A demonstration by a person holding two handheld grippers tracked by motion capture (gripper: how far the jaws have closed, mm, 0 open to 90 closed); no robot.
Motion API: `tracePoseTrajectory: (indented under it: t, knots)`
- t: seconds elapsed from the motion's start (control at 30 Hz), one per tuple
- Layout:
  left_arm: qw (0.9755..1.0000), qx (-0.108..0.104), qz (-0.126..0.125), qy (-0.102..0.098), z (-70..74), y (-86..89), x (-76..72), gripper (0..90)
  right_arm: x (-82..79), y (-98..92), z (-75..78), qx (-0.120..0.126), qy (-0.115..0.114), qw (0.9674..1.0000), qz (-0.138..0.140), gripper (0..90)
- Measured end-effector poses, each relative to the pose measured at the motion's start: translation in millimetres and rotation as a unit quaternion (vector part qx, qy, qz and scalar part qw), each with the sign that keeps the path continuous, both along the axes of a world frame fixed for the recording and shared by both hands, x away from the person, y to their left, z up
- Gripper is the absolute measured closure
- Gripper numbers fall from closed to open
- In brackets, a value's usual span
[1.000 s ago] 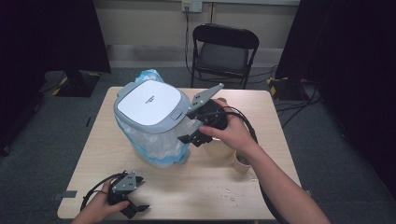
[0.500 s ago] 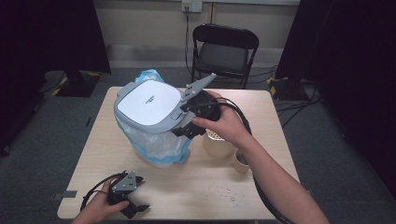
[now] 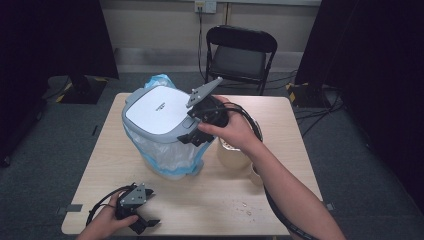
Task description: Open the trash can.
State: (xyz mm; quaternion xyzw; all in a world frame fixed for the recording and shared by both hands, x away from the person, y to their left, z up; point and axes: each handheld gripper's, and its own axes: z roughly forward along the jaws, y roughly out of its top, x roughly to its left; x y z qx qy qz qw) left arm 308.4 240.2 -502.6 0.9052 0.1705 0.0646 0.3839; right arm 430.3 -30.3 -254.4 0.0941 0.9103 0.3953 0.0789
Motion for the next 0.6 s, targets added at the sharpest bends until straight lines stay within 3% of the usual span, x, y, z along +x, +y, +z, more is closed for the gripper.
tracePoseTrajectory:
  t: [0.33,0.6]
  knots:
    - [1.0,0.001,0.0,0.0,0.2,0.1,-0.1,0.0,-1.5,1.9,-1.8,0.005,-0.003,1.0,-0.006,13.1]
    - [1.0,0.001,0.0,0.0,0.2,0.1,0.0,0.0,0.0,-0.8,-2.2,0.011,0.012,0.9998,-0.01,13.1]
